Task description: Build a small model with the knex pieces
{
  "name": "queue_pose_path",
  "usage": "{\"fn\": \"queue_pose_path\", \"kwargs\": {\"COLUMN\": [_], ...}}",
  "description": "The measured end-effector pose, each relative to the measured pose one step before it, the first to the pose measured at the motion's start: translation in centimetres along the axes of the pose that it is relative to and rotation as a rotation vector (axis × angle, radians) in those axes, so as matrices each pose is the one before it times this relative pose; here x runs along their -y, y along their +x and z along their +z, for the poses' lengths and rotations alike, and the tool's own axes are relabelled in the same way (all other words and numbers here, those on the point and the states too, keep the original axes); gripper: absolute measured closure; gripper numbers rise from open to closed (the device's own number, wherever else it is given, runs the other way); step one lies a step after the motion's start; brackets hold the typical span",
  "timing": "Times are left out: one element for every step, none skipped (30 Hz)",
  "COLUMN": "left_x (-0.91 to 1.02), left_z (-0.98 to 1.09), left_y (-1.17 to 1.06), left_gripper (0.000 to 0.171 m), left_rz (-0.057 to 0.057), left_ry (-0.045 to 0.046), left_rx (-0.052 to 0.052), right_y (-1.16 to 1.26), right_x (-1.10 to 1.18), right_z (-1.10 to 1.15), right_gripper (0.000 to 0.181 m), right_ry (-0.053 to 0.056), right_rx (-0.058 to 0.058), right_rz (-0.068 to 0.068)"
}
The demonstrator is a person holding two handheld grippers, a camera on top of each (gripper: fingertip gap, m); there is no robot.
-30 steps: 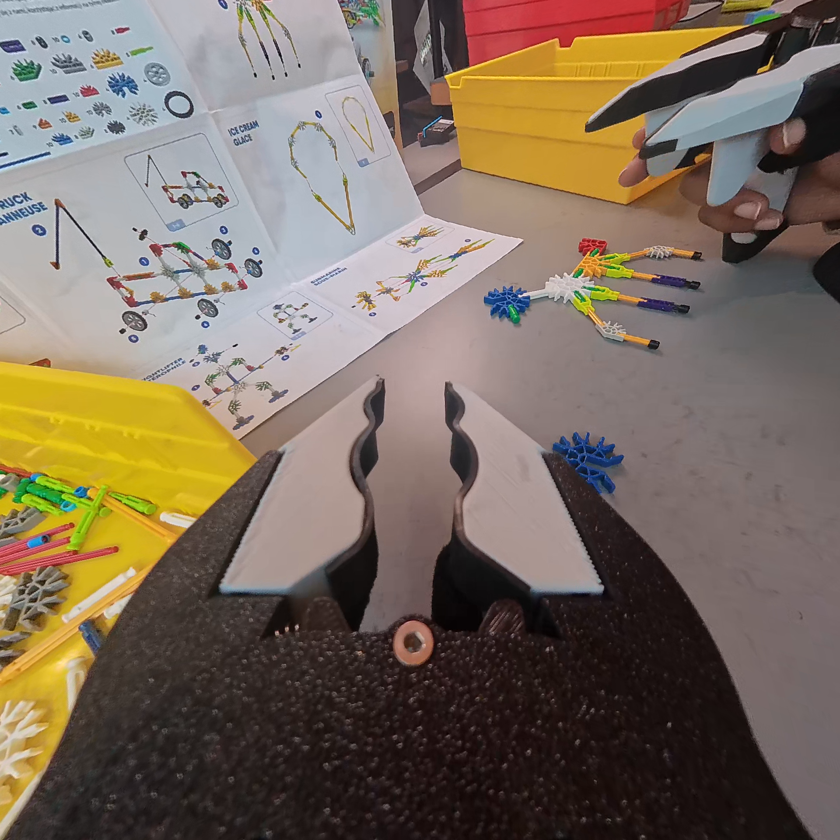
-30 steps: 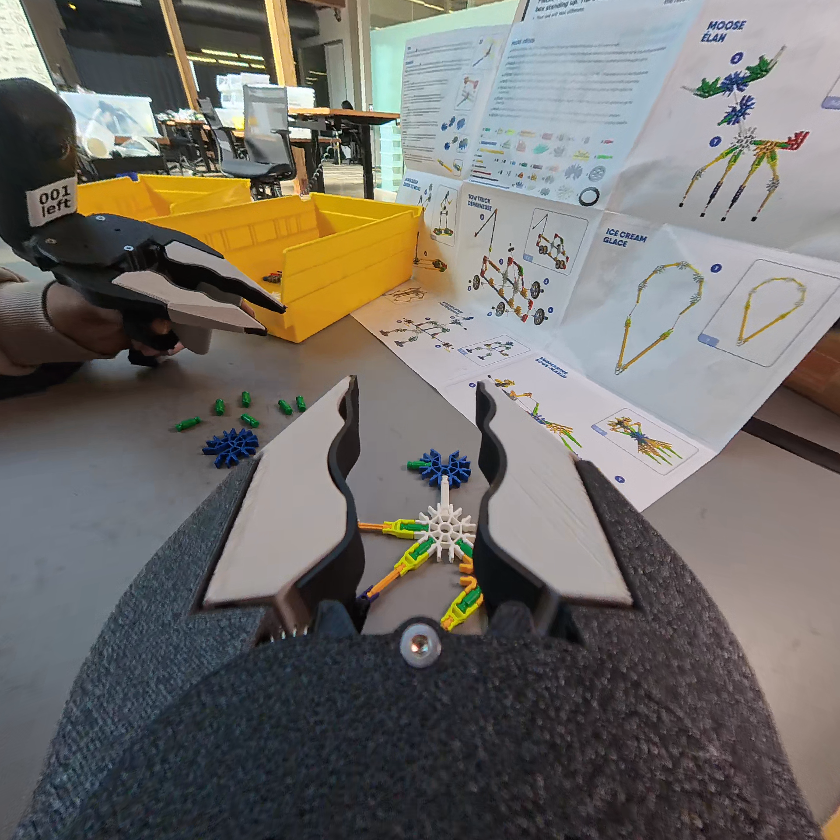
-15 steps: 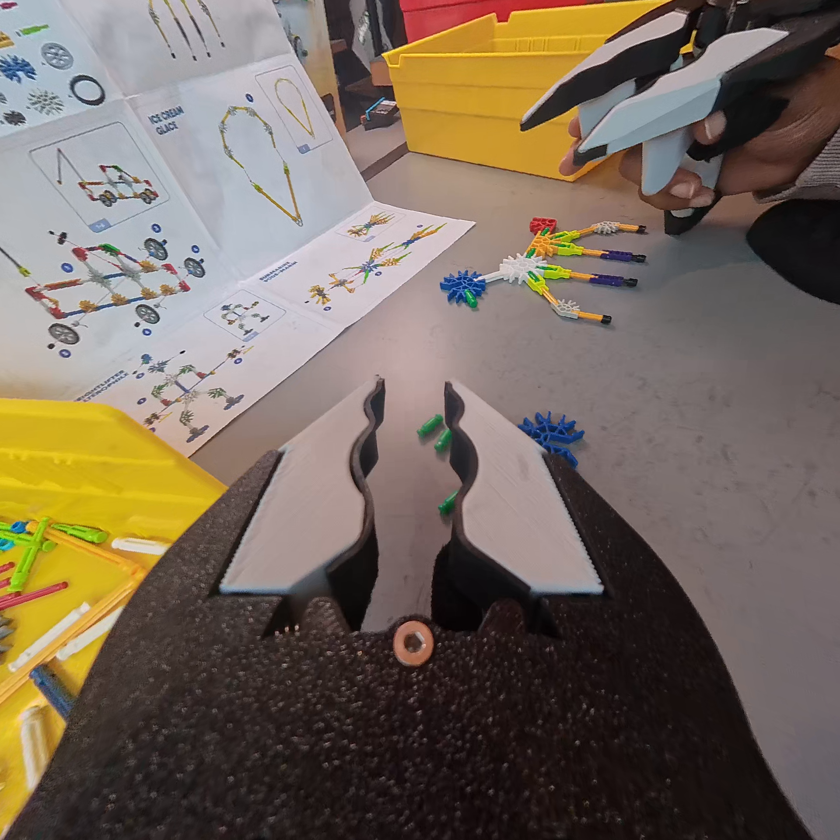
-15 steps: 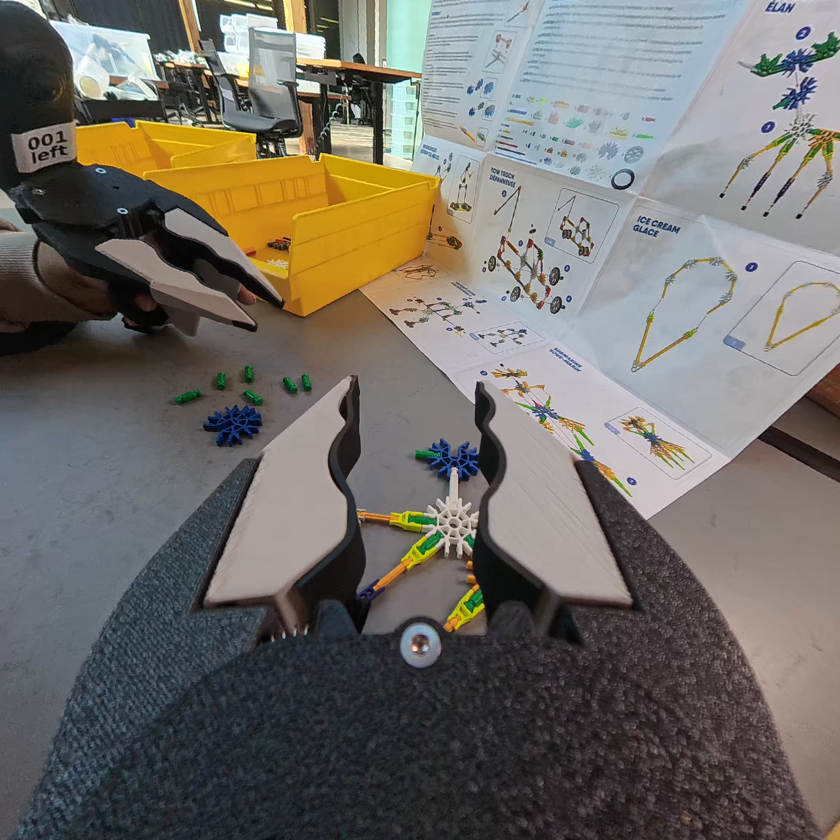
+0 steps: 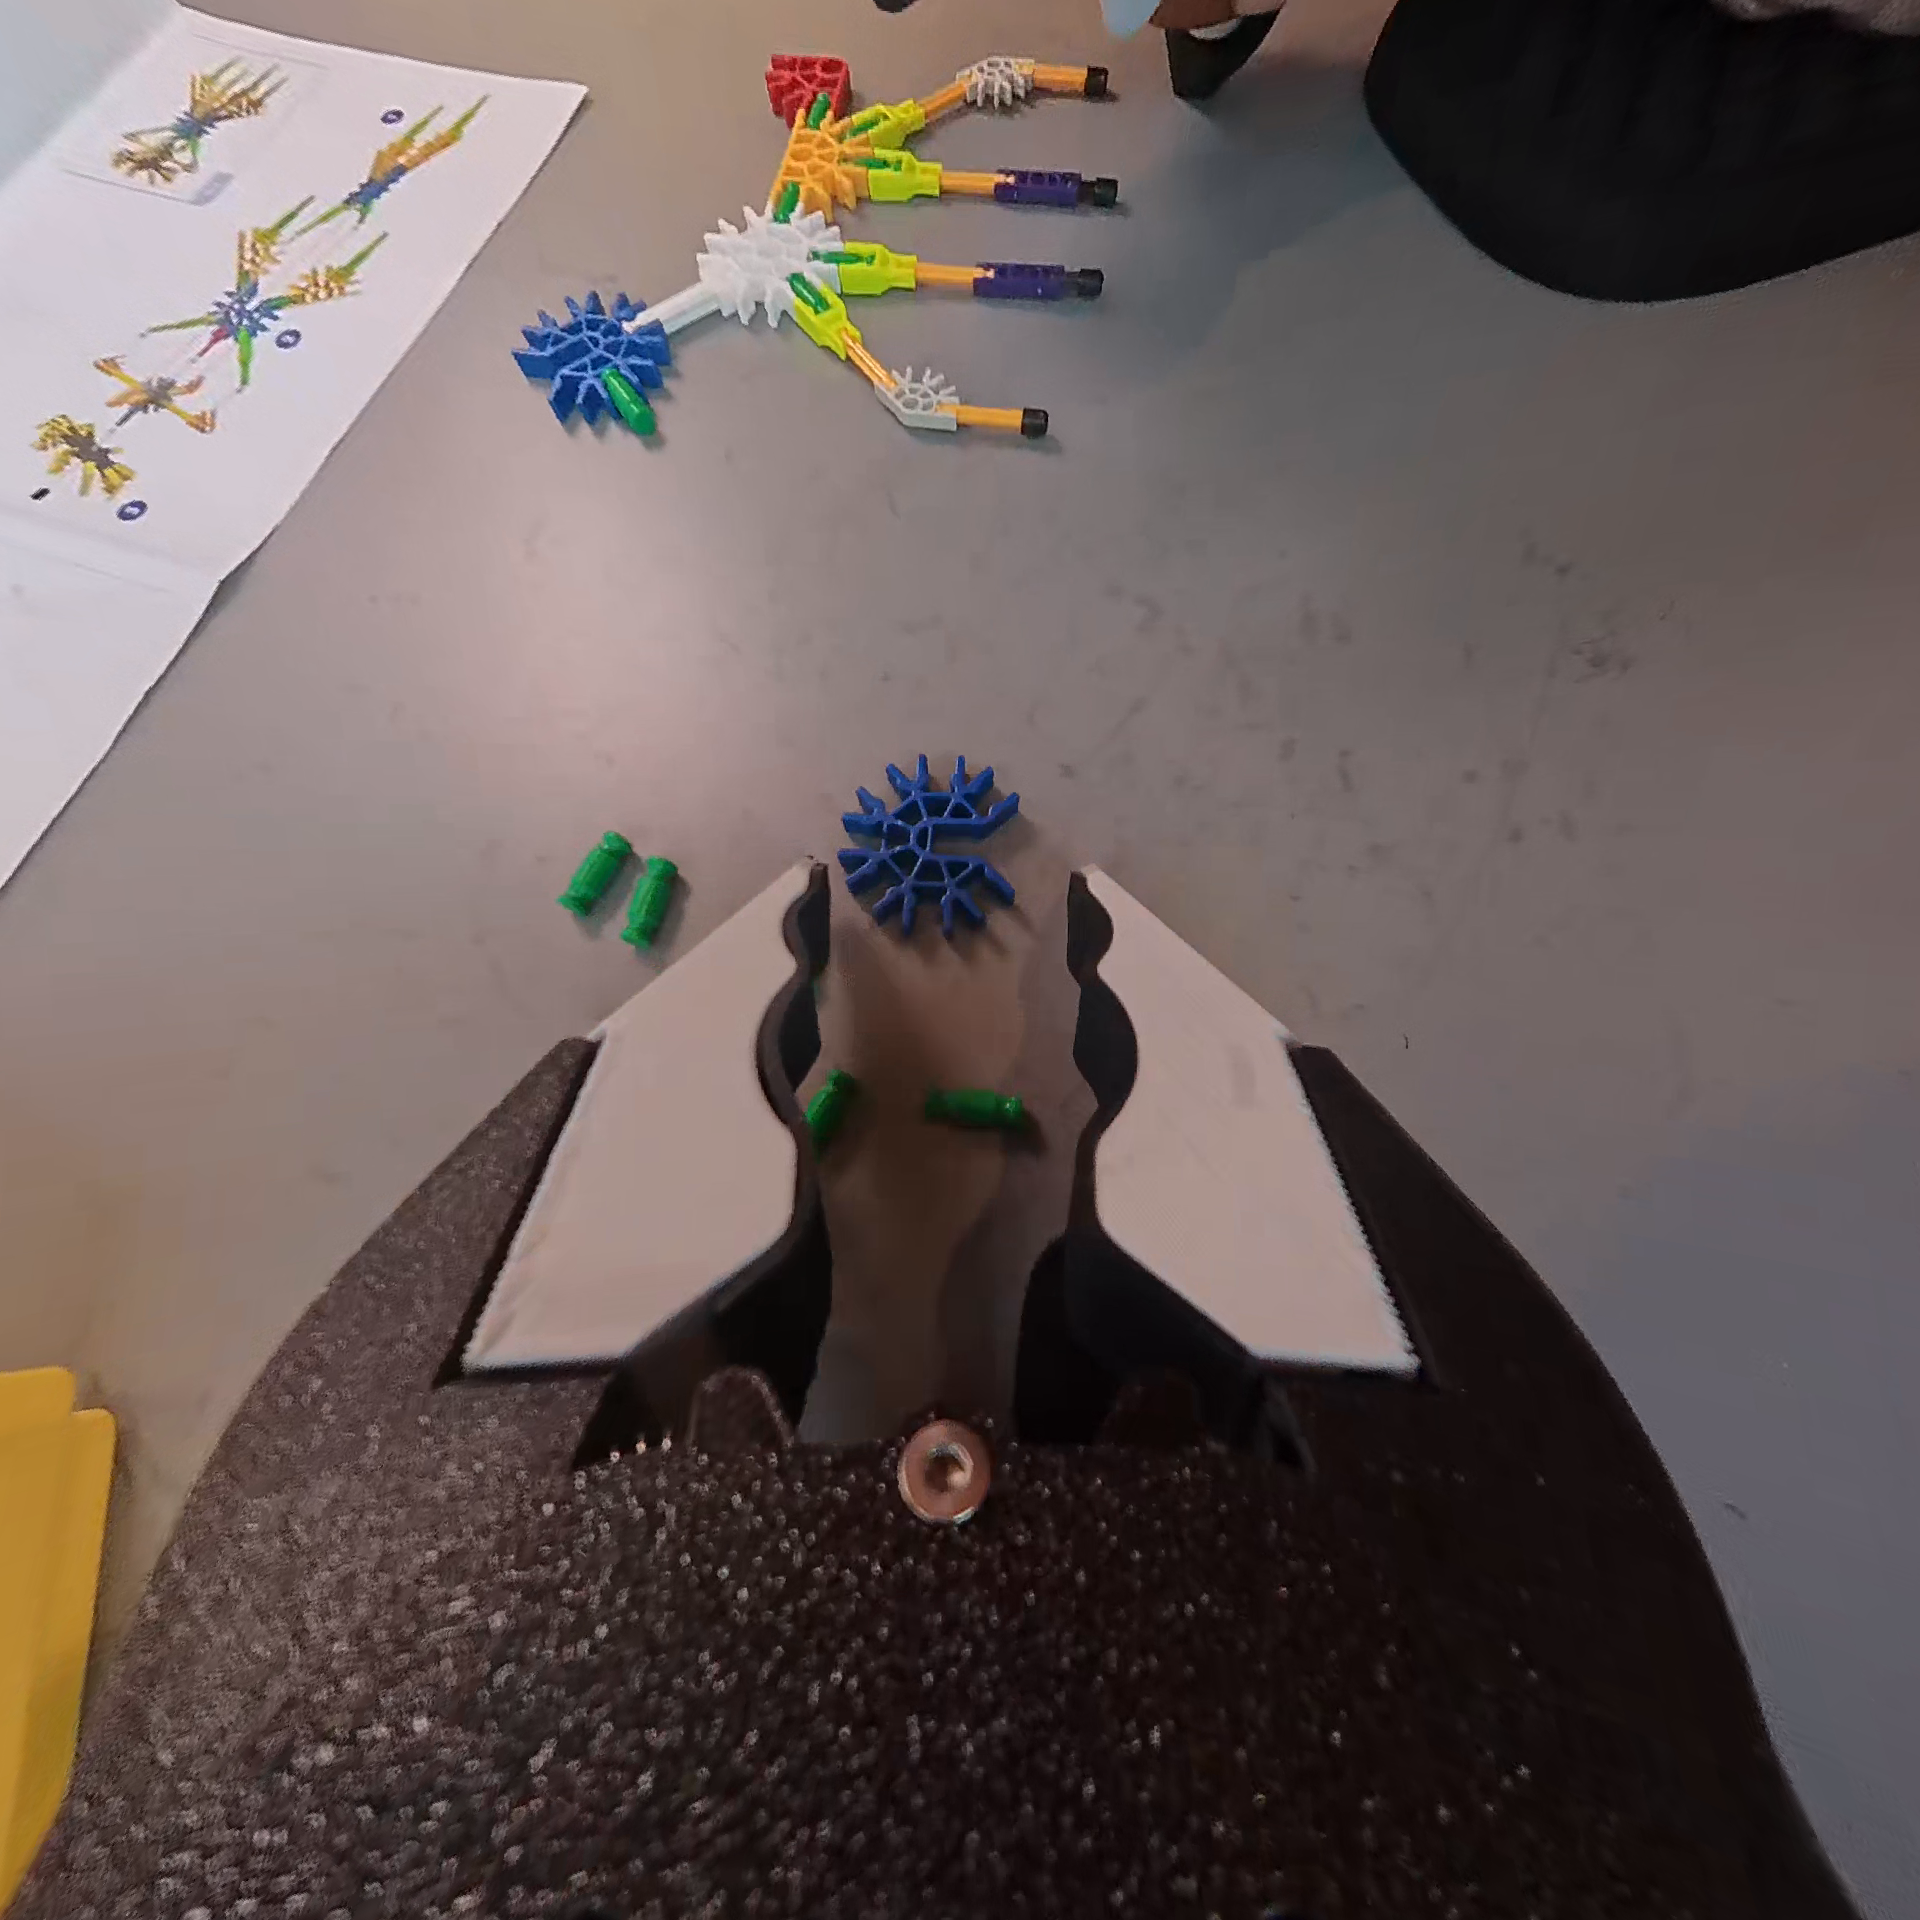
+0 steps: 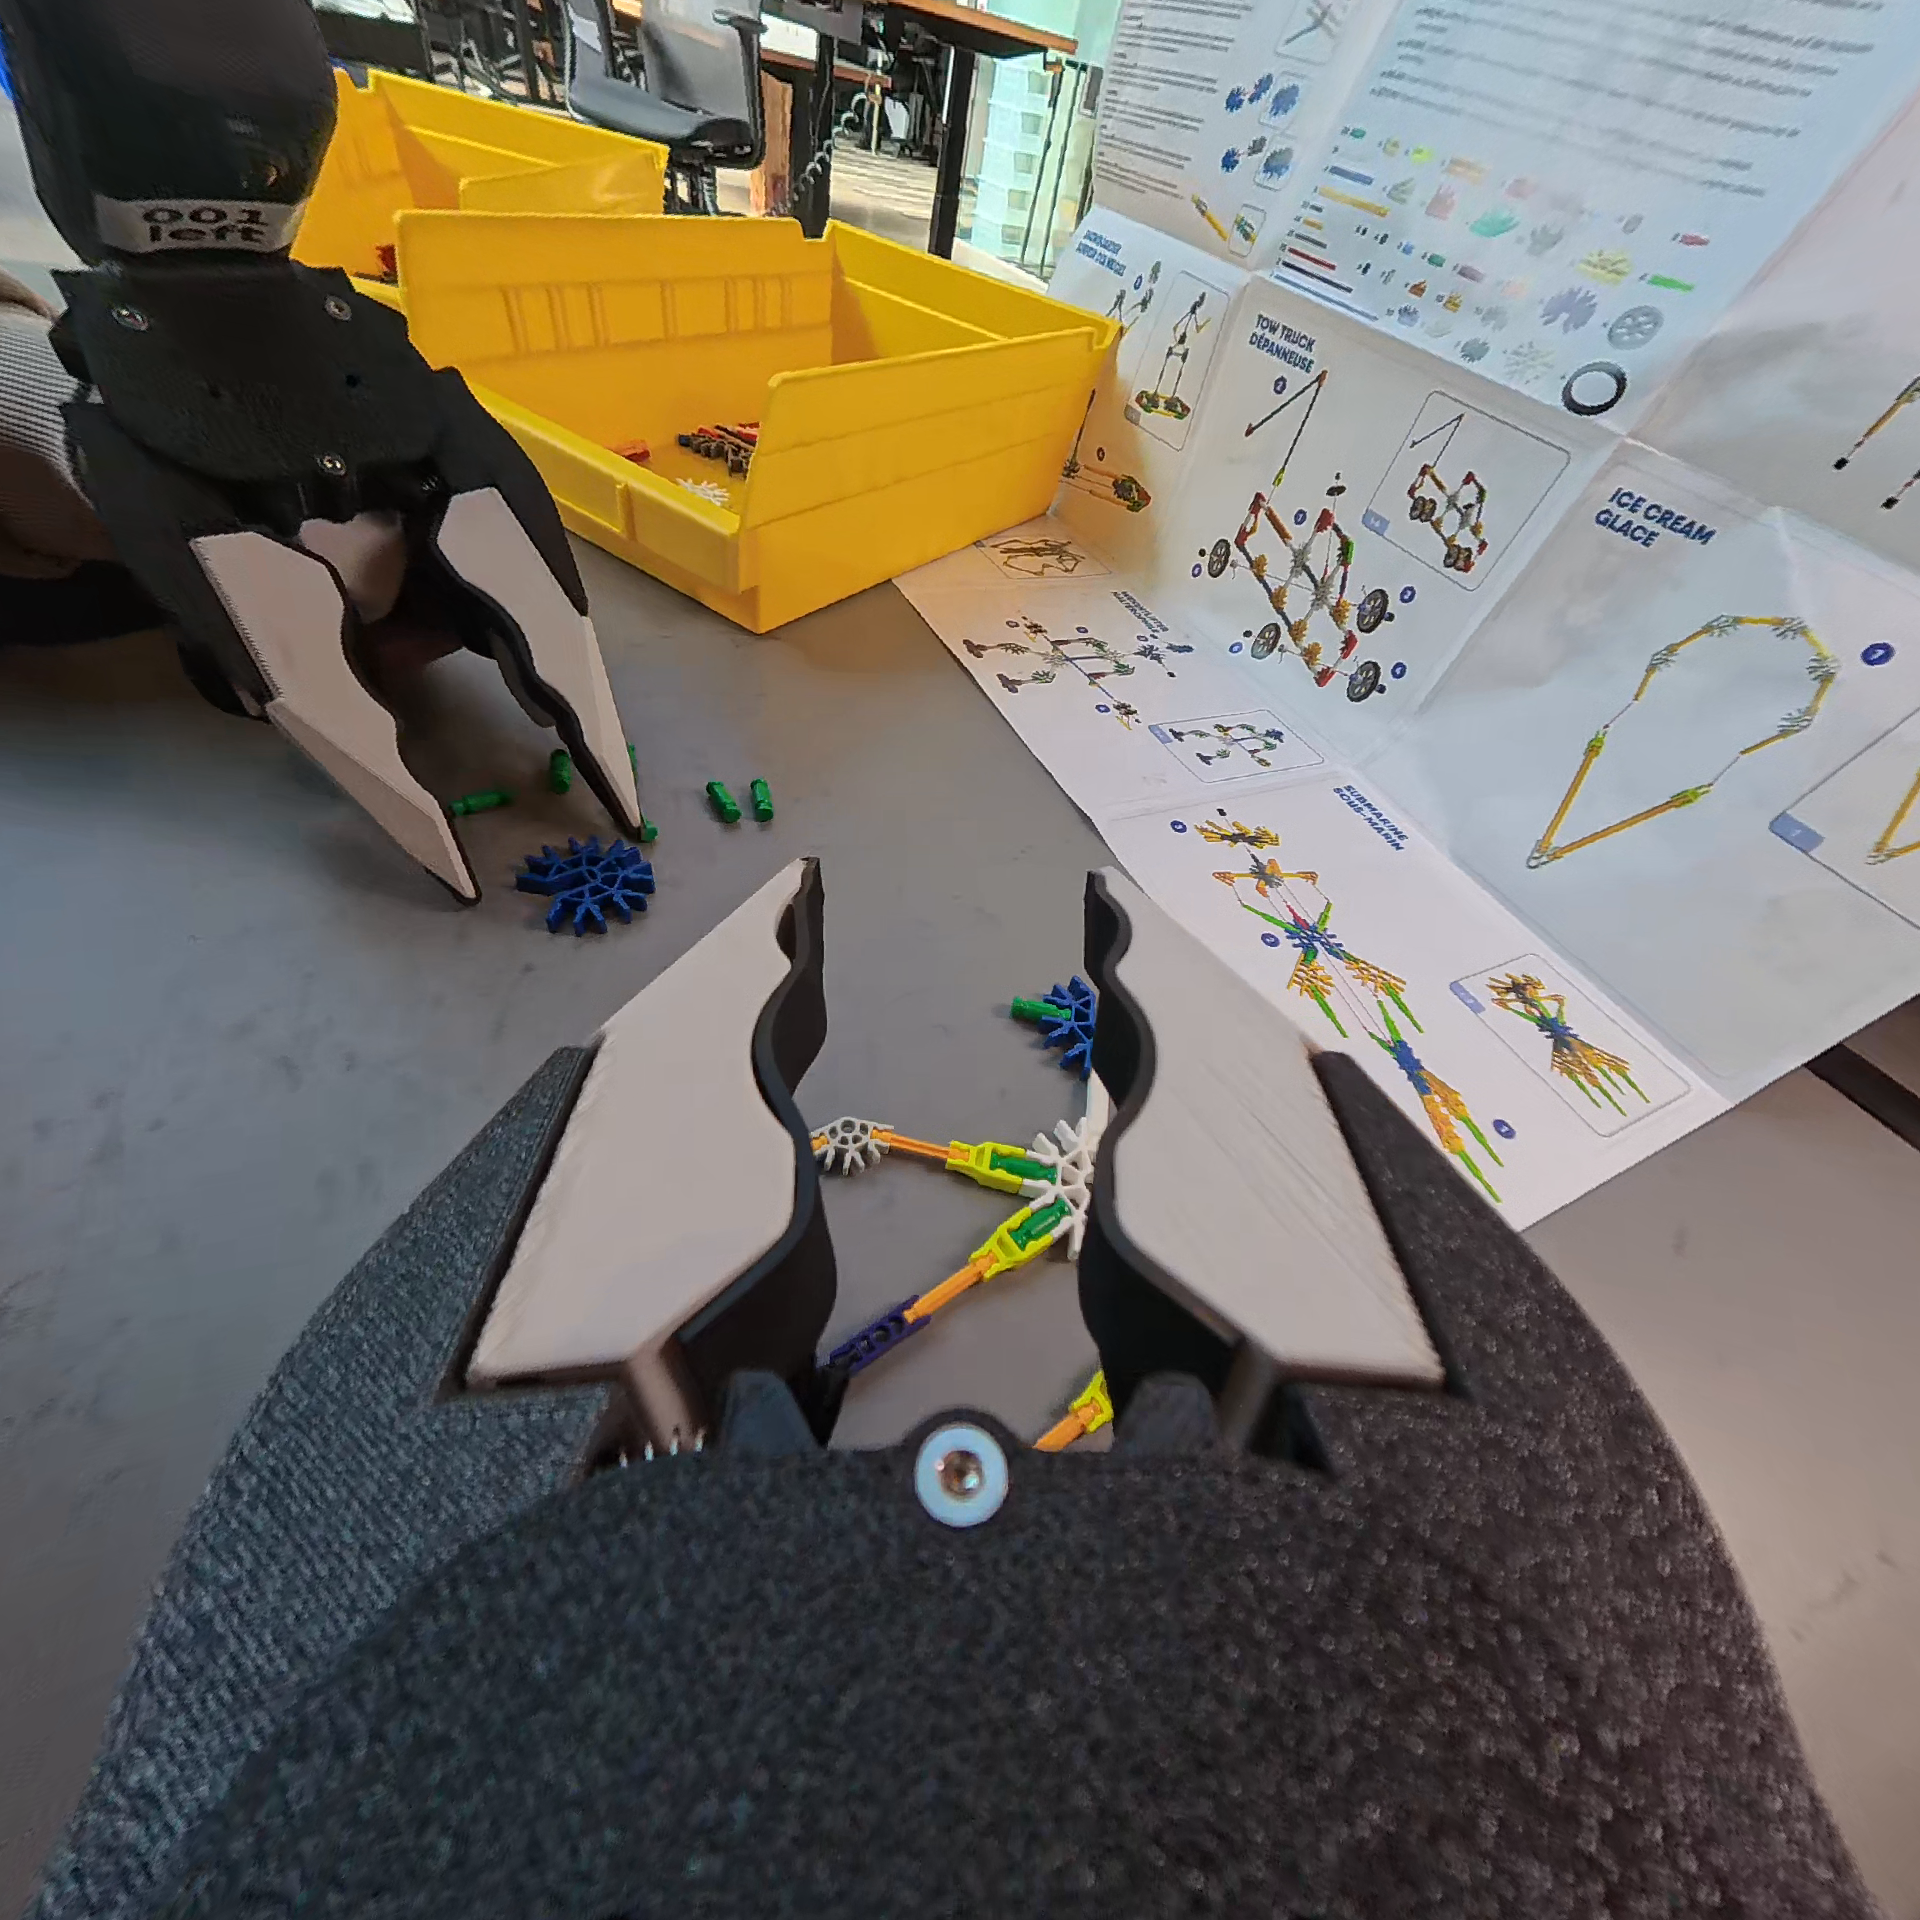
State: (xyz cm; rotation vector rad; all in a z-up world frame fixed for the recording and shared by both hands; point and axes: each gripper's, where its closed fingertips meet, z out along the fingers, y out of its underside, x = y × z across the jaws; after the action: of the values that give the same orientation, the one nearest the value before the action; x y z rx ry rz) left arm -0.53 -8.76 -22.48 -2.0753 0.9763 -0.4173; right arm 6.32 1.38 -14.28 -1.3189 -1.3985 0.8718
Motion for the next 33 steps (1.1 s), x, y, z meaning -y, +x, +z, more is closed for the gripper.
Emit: {"fn": "queue_pose_path", "kwargs": {"left_x": [-0.156, -0.049, 0.018, 0.006, 0.002, 0.009, 0.015, 0.013, 0.01, -0.006, -0.011, -0.018, -0.023, -0.042, -0.067, -0.065, -0.053, -0.01, 0.048, 0.144, 0.252, 0.369, 0.405, 0.306, 0.107, -0.076, -0.123, -0.064, -0.097, -0.184, -0.073, 0.087, -0.04], "left_z": [0.127, 0.061, 0.002, 0.027, 0.016, 0.002, 0.005, 0.019, 0.003, -0.015, -0.018, -0.025, -0.05, -0.073, -0.081, -0.077, -0.081, -0.113, -0.141, -0.179, -0.195, -0.185, -0.11, 0.031, 0.195, 0.339, 0.418, 0.415, 0.386, 0.34, 0.207, 0.037, -0.014], "left_y": [0.104, 0.176, 0.196, 0.122, 0.117, 0.141, 0.144, 0.066, -0.006, -0.002, 0.006, 0.016, 0.014, 0.002, -0.001, 0.027, 0.042, 0.038, 0.038, 0.076, 0.13, 0.136, 0.12, 0.063, -0.012, -0.051, -0.068, 0.033, 0.163, 0.113, 0.106, 0.143, 0.075], "left_gripper": [0.127, 0.13, 0.136, 0.138, 0.141, 0.144, 0.147, 0.149, 0.149, 0.149, 0.149, 0.149, 0.149, 0.149, 0.149, 0.149, 0.149, 0.149, 0.149, 0.149, 0.148, 0.145, 0.143, 0.14, 0.137, 0.131, 0.125, 0.121, 0.118, 0.116, 0.116, 0.123, 0.132], "left_rz": [0.0033, 0.0047, 0.004, 0.0018, 0.0032, 0.0087, 0.0108, 0.0089, 0.005, 0.0013, -0.0004, 0.0007, 0.0033, 0.005, 0.0036, 0.0013, 0.001, 0.0023, 0.0029, 0.0015, -0.0015, -0.003, -0.0018, 0.002, 0.0055, 0.0052, 0.0035, 0.002, -0.0001, -0.0012, -0.0053, -0.0092, -0.0032], "left_ry": [-0.01179, -0.00488, -0.00009, -0.00078, -0.00025, 0.00028, 0.00014, 0.00009, 0.00026, 0.0006, 0.00035, 0.0, 0.00014, -0.00013, -0.00047, -0.0004, -0.00014, 0.00193, 0.00543, 0.00824, 0.01167, 0.01554, 0.01559, 0.00817, -0.00511, -0.01861, -0.02391, -0.02068, -0.0209, -0.02411, -0.01247, -0.00087, -0.00752], "left_rx": [-0.0042, -0.0088, -0.0095, -0.0048, -0.0035, -0.0033, -0.0005, 0.0028, 0.0045, 0.0017, 0.001, 0.0013, 0.0024, 0.0036, 0.0028, 0.0004, -0.0006, 0.0001, 0.0004, -0.0025, -0.0058, -0.008, -0.0084, -0.0083, -0.0089, -0.0107, -0.0112, -0.0155, -0.0212, -0.0149, -0.0091, -0.0063, 0.0054], "right_y": [-0.055, -0.031, -0.011, -0.002, -0.029, -0.046, -0.067, -0.07, -0.073, -0.082, -0.098, -0.093, -0.075, -0.07, -0.066, -0.033, 0.005, 0.044, 0.082, 0.096, 0.079, 0.082, 0.054, 0.035, -0.011, -0.067, -0.134, -0.173, -0.175, -0.143, -0.099, -0.015, 0.049], "right_x": [0.014, 0.008, 0.01, -0.018, -0.028, -0.039, -0.028, -0.017, -0.008, -0.002, -0.009, -0.001, -0.016, -0.02, -0.018, -0.013, -0.006, 0.015, 0.025, 0.052, 0.06, 0.084, 0.094, 0.072, 0.037, -0.005, -0.038, -0.043, -0.058, -0.055, -0.033, 0.012, 0.048], "right_z": [-0.033, -0.017, 0.0, 0.015, 0.026, 0.04, 0.029, 0.018, 0.001, -0.002, 0.0, -0.005, 0.007, 0.013, 0.016, 0.012, 0.003, -0.009, -0.029, -0.043, -0.068, -0.082, -0.091, -0.079, -0.065, -0.028, -0.003, 0.015, 0.03, 0.024, 0.002, -0.025, -0.047], "right_gripper": [0.132, 0.132, 0.132, 0.132, 0.132, 0.132, 0.132, 0.132, 0.132, 0.132, 0.132, 0.132, 0.132, 0.132, 0.132, 0.132, 0.132, 0.132, 0.132, 0.132, 0.132, 0.132, 0.133, 0.133, 0.133, 0.133, 0.133, 0.133, 0.133, 0.133, 0.133, 0.134, 0.135], "right_ry": [0.0005, 0.0007, 0.0002, -0.0012, -0.0023, -0.0031, -0.0026, -0.0012, -0.0005, -0.0007, -0.0008, -0.0011, -0.0014, -0.0019, -0.0017, -0.001, 0.0001, 0.0013, 0.0024, 0.0036, 0.0053, 0.0066, 0.0071, 0.0058, 0.0024, -0.0007, -0.0026, -0.0036, -0.0044, -0.004, -0.0019, 0.0012, 0.0035], "right_rx": [0.0013, 0.0008, 0.0011, 0.0019, 0.0038, 0.0042, 0.0033, 0.0015, 0.0001, 0.0008, 0.0031, 0.0023, 0.0024, 0.002, 0.0022, 0.0007, -0.0012, -0.0015, -0.0021, -0.0019, -0.0019, -0.0021, -0.0015, -0.0002, 0.0018, 0.0036, 0.0046, 0.0034, 0.001, -0.0007, -0.0013, -0.0028, -0.0028], "right_rz": [0.0001, 0.0003, 0.001, 0.0018, 0.0018, 0.0002, -0.0019, -0.0037, -0.0044, -0.0029, -0.0008, -0.0012, -0.0015, -0.0015, -0.001, -0.0012, 0.0, 0.0028, 0.0046, 0.0057, 0.0054, 0.0043, 0.0031, 0.0028, 0.0036, 0.0014, -0.0032, -0.007, -0.0095, -0.0093, -0.0068, -0.0034, 0.001]}}
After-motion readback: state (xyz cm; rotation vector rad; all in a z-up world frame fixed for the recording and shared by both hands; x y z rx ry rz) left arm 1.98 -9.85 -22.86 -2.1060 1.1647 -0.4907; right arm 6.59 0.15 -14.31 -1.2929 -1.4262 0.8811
